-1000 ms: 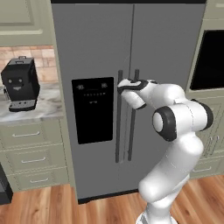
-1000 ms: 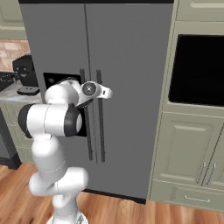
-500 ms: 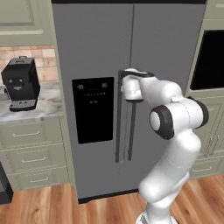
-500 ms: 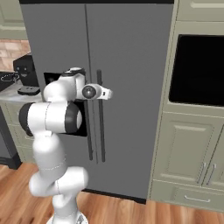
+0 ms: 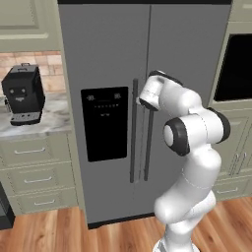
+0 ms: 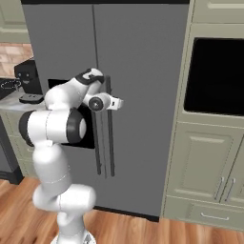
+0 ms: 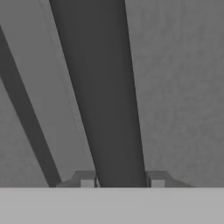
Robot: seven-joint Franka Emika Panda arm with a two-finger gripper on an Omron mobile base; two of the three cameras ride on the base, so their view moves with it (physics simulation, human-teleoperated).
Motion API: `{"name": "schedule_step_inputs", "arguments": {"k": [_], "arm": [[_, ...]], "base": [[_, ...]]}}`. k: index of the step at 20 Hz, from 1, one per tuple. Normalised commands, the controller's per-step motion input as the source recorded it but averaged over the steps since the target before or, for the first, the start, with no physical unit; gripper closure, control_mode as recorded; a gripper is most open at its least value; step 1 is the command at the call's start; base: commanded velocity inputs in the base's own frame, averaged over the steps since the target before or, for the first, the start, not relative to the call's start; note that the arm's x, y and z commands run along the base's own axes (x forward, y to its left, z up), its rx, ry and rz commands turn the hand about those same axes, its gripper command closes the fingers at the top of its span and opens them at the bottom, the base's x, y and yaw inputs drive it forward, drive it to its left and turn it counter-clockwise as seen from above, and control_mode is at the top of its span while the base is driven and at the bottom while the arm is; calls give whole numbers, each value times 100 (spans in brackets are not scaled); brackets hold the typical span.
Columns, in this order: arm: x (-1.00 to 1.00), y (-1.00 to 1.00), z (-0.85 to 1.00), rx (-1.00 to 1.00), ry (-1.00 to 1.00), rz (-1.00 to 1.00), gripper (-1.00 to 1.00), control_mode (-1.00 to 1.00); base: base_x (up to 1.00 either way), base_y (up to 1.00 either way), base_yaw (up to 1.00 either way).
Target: Take the cupcakes from the fridge and place them on the empty tray on the dining counter.
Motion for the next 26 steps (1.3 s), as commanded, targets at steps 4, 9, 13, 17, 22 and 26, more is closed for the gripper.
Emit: {"name": "schedule_step_inputs", "arguments": {"k": [4,9,13,17,22,26], "arm": [[-13,-30,7,0,8,1,100,-100],[-17,-47,20,0,13,0,100,-100],[-20,-48,32,0,15,1,100,-100],[-26,-60,39,0,17,2,100,-100],[-30,-74,37,0,20,6,100,-100],[-40,-73,42,0,19,11,100,-100]], "base": [[0,0,0],[0,0,0],[0,0,0],[0,0,0],[0,0,0],[0,0,0]]}}
